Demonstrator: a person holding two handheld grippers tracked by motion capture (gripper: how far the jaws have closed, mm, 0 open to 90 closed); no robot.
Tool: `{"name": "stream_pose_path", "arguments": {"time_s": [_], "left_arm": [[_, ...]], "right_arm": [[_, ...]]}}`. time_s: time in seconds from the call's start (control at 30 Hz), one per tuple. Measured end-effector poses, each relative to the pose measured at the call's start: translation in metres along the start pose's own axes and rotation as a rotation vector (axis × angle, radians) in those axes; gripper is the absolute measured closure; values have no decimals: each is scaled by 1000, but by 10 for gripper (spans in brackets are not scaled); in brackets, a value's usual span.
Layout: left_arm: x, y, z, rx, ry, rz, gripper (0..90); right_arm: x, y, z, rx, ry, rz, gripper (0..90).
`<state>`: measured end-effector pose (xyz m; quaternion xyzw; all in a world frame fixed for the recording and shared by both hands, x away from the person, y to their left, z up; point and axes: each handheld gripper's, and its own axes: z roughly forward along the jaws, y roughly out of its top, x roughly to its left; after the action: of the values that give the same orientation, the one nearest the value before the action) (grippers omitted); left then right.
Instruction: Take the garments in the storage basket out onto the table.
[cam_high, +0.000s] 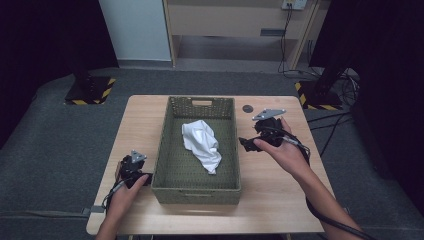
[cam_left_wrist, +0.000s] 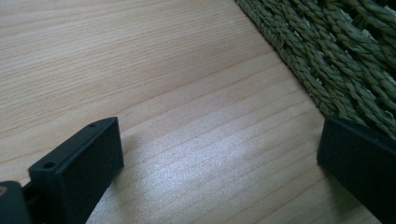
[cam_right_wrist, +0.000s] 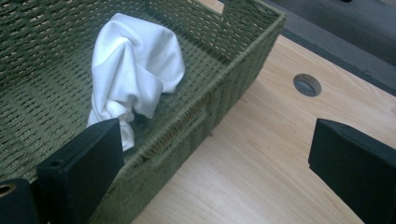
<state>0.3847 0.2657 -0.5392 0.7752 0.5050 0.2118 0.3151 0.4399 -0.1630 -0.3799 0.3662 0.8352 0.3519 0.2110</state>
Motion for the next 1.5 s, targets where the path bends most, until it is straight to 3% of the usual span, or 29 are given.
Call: {"name": "stream_pose_path", "arguments": {"time_s": [0.67,1.5], "left_arm": [[0,0,0,0,1,-1,0],[0,0,0,-2,2,-5,0]], "right_arm": [[15,38,32,-15,43,-8,36],[40,73,77,13,58,-17,30]]}}
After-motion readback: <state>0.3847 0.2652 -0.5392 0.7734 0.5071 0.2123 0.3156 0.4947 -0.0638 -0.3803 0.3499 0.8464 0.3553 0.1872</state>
